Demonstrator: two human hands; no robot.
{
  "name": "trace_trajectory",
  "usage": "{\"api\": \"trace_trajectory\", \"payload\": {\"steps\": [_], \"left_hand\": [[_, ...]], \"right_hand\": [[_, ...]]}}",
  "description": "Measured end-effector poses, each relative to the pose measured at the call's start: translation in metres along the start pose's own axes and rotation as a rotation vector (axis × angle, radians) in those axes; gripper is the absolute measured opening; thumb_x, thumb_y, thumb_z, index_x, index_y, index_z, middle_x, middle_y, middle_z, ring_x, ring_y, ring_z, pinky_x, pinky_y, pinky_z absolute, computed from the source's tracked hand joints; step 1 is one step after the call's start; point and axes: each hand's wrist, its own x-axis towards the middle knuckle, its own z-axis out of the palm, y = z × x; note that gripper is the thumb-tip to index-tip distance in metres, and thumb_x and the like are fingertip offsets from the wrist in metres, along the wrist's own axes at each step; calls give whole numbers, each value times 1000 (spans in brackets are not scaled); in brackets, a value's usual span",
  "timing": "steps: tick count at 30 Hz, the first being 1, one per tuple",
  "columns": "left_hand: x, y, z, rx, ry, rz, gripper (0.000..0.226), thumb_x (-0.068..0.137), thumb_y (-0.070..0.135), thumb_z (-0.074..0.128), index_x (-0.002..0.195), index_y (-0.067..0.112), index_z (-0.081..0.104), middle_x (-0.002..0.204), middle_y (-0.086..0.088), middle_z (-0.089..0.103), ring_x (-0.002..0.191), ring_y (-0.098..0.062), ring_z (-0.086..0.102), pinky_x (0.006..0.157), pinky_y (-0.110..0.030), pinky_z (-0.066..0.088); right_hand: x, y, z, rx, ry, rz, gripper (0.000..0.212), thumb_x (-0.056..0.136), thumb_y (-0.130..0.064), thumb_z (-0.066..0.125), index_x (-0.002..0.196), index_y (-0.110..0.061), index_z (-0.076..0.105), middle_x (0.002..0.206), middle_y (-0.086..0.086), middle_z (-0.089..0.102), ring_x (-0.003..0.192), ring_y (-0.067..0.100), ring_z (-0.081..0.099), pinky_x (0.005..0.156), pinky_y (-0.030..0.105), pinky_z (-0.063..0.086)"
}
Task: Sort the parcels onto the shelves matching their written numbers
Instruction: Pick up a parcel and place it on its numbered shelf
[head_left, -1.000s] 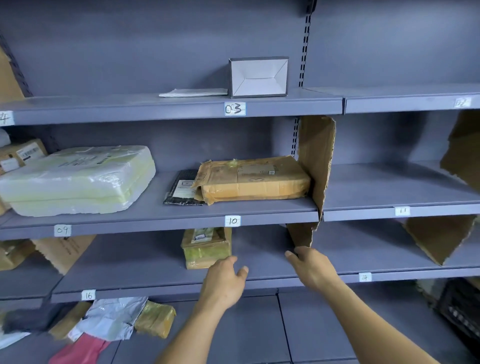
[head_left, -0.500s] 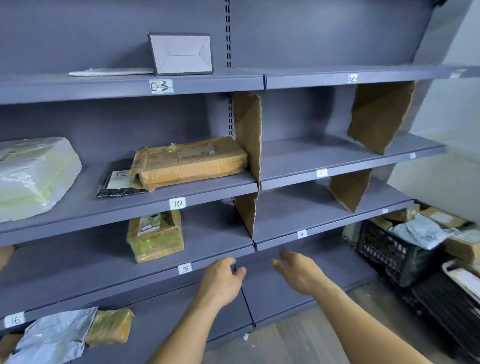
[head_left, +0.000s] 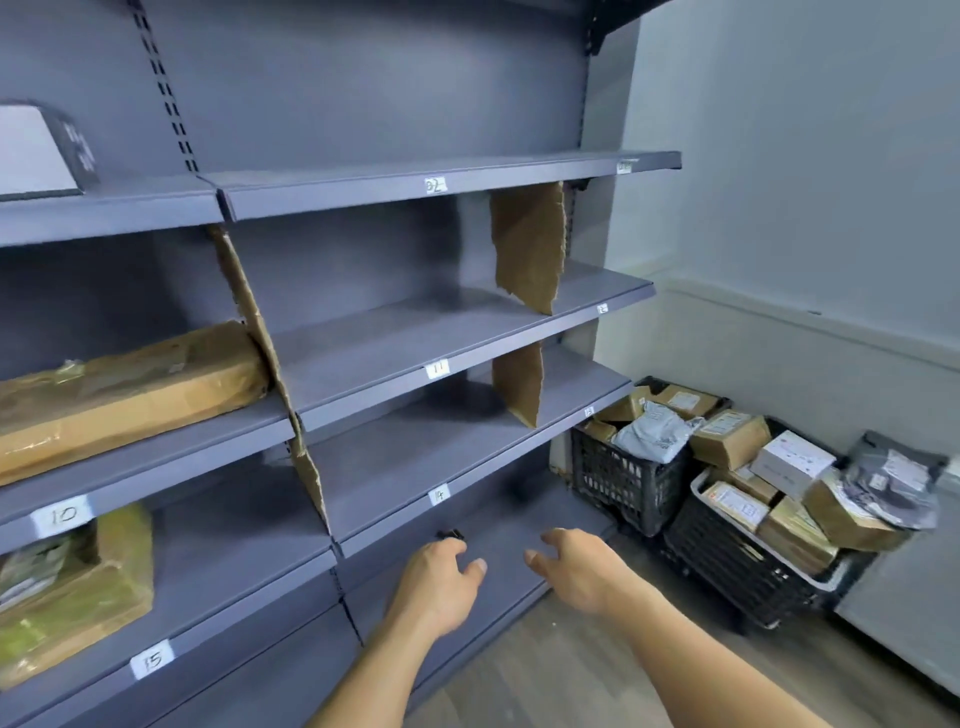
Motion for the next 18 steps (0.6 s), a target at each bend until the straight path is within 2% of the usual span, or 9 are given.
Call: {"api": "trace_trajectory", "payload": {"steps": [7,12,14,18], "left_hand": [[32,94,60,41,-94,87,52,98,48,50,144,24,48,146,2,50,131,-19,50,105,-31,43],[56,150,96,79,-183,168,53,99,47,50,146,24,46,151,4,45,134,-16,47,104,-26,41],[67,169,108,102,-215,192,51,100,47,50,145,24,47,150,5,46,132,-15,49,99,-23,40],[100,200,135,128,-273,244,46,99,45,51,139,23,53,144,4,53,130,-17,50,99,-26,42]], "right_hand": [[11,102,-39,61,27,100,47,96,-56,47,111,-15,66,116,5,66,112,29,60,89,36,48],[11,162,-62,92,55,192,53,100,-53,46,131,-13,60,134,8,61,125,29,55,100,36,46],[15,184,-69,114,66,242,53,100,-53,47,132,-13,60,135,8,62,125,29,55,99,34,46],[29,220,-83,158,102,343,57,99,-55,48,131,-9,59,135,9,61,126,30,56,102,38,46]]}}
